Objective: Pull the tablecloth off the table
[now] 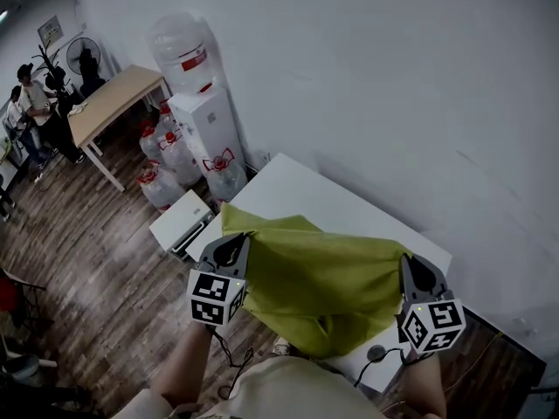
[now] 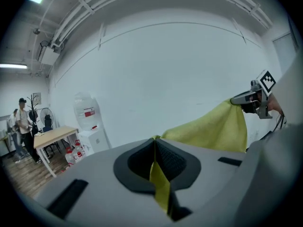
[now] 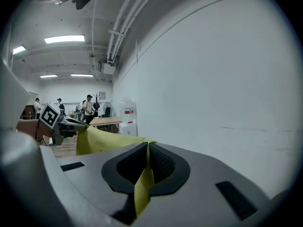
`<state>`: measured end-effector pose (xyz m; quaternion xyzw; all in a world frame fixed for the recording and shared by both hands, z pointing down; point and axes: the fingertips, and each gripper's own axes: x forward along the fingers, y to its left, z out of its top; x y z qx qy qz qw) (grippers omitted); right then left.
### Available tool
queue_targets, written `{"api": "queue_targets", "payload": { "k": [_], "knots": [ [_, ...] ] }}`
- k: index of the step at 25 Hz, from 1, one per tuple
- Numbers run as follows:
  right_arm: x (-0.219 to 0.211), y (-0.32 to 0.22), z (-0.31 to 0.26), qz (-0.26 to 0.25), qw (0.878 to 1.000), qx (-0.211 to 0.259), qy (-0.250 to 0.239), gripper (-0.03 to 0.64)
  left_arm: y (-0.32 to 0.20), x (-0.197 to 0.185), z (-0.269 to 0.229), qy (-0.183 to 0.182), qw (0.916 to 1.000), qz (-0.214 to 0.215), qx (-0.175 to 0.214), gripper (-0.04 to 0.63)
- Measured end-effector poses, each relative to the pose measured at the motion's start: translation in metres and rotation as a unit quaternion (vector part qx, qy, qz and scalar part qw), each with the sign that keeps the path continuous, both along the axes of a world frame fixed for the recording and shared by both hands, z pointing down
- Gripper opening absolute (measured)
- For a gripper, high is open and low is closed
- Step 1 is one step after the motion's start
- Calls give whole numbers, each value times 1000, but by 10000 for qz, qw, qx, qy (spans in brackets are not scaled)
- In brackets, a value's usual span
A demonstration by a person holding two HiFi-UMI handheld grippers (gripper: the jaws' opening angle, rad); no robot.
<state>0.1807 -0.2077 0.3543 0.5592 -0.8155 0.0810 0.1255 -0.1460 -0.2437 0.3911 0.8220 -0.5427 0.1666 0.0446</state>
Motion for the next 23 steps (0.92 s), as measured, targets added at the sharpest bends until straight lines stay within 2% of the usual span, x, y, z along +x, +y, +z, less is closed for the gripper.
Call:
{"api": "queue_targets", "payload": {
  "k": [23],
  "knots": [
    [-2,-6,15,-161,9997,-162,-82,34,1,-3,12,-4,9999,-102,-138,20]
  ]
}}
